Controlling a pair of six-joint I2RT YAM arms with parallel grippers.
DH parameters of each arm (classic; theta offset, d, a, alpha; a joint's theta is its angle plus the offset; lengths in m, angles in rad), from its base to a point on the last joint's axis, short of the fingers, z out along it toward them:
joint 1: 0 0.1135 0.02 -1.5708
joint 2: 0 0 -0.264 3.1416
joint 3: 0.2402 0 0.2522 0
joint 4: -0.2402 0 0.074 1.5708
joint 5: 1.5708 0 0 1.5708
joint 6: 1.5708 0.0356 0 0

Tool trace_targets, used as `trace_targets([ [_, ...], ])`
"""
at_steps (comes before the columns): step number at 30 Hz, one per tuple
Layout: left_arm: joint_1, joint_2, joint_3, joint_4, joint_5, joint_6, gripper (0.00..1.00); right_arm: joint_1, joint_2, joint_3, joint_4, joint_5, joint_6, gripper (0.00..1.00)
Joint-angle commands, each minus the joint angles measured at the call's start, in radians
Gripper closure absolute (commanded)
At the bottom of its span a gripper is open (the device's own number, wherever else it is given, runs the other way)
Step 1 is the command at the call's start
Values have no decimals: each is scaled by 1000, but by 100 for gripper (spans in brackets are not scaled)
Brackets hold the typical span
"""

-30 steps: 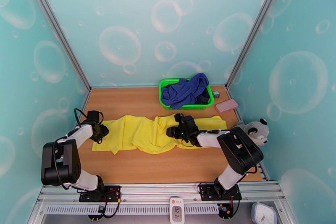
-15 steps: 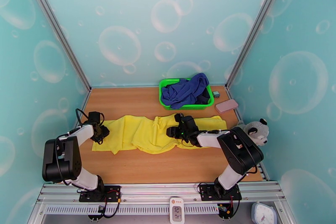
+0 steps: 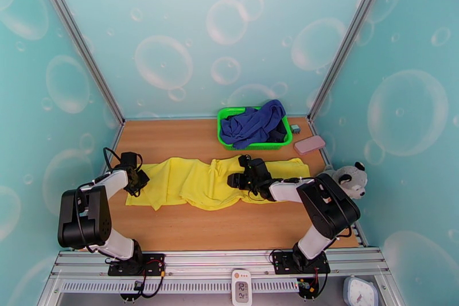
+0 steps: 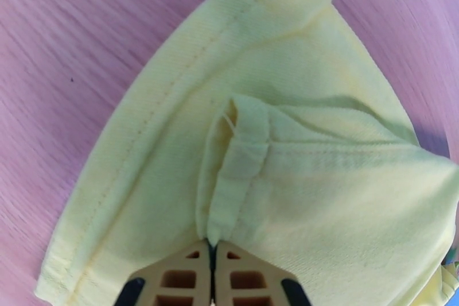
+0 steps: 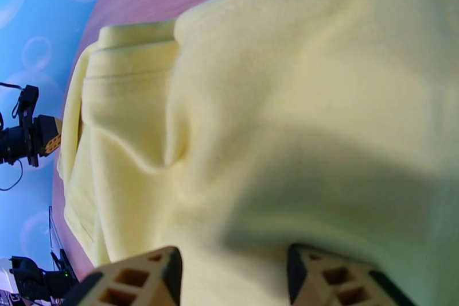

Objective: Fold and stack the trousers

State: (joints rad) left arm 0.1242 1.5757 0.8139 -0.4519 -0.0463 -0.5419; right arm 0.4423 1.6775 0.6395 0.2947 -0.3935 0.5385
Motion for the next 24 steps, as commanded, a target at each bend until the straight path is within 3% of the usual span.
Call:
trace_targets([
  [1, -2, -6, 26, -40, -25, 19, 99, -10, 33, -46, -131, 29, 4, 46],
  [13, -5, -21, 148, -107, -102, 94, 100, -8, 27, -46, -136, 31, 4, 47],
  [24, -21, 109, 324, -129, -199, 184, 100, -2, 1, -50, -154, 45, 7, 47],
])
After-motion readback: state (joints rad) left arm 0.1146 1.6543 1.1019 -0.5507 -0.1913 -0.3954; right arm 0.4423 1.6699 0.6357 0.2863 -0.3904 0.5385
